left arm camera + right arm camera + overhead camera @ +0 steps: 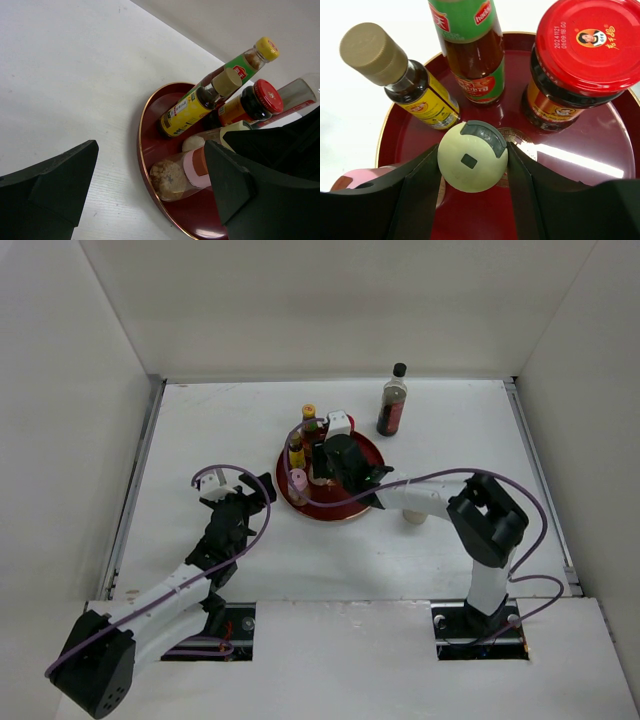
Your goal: Organize the condiment bottles
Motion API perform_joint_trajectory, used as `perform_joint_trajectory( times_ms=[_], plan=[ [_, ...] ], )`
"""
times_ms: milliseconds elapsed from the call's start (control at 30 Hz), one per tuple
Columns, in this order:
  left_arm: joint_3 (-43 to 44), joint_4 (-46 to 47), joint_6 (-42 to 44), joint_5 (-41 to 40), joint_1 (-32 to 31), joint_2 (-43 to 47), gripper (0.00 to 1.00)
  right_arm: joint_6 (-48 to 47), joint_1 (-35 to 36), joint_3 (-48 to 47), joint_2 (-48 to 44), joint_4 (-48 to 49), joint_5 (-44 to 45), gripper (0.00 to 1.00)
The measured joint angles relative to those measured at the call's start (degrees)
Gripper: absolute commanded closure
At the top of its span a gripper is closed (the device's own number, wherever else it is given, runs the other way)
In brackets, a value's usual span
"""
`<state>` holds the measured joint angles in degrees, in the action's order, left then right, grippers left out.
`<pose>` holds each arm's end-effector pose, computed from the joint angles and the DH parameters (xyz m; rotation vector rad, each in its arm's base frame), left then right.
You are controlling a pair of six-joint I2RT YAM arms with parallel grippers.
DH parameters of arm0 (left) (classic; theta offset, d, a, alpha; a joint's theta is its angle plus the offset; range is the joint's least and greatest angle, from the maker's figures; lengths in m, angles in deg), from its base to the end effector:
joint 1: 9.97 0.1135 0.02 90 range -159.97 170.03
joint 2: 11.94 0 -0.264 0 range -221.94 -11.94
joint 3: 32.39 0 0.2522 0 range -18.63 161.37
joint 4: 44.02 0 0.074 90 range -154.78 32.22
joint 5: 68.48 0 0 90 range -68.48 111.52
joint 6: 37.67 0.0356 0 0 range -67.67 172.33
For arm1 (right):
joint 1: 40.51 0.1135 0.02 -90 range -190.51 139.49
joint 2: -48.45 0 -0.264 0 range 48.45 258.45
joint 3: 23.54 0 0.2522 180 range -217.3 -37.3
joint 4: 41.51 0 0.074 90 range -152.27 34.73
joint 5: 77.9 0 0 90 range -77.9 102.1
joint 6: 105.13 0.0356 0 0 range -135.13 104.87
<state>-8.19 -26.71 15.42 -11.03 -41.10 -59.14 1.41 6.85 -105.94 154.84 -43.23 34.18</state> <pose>0.1608 -0.0747 0.1984 -0.5082 1.5929 -0.4276 0.2952 0.3009 0.2178 -0.2928 1.9781 0.3314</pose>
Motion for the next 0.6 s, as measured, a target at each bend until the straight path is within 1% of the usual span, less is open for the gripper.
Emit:
perform_joint_trajectory(
  times_ms=[67, 167, 233, 300, 433, 500, 600],
  plan=[
    [0.00, 0.00, 0.00, 0.04, 0.02, 0.13, 0.13, 0.11, 0.00, 0.00, 0.04, -0.13, 0.24, 0.37],
    [0.00, -0.02, -0.02, 0.11, 0.11, 0.11, 0.13, 0.39, 0.00, -0.09, 0.04, -0.11, 0.31, 0.18],
    [0.00, -0.02, -0.02, 0.11, 0.11, 0.22, 0.13, 0.46, 0.00, -0.11, 0.04, -0.15, 0.42, 0.12],
    [0.00, 0.00, -0.02, 0.11, 0.26, 0.28, 0.13, 0.39, 0.00, -0.17, 0.00, -0.31, 0.39, 0.09],
    [0.00, 0.00, -0.04, 0.26, 0.37, 0.28, 0.13, 0.37, 0.00, 0.50, -2.49, -2.08, 0.37, 0.08],
    [0.00, 0.00, -0.04, 0.31, 0.35, 0.28, 0.13, 0.42, -0.07, 2.16, -6.10, -2.58, 0.39, 0.08],
    [0.00, 0.00, -0.11, 0.33, 0.37, 0.28, 0.13, 1.36, -0.83, 7.23, -15.93, -2.97, 0.57, 0.06]
  ],
)
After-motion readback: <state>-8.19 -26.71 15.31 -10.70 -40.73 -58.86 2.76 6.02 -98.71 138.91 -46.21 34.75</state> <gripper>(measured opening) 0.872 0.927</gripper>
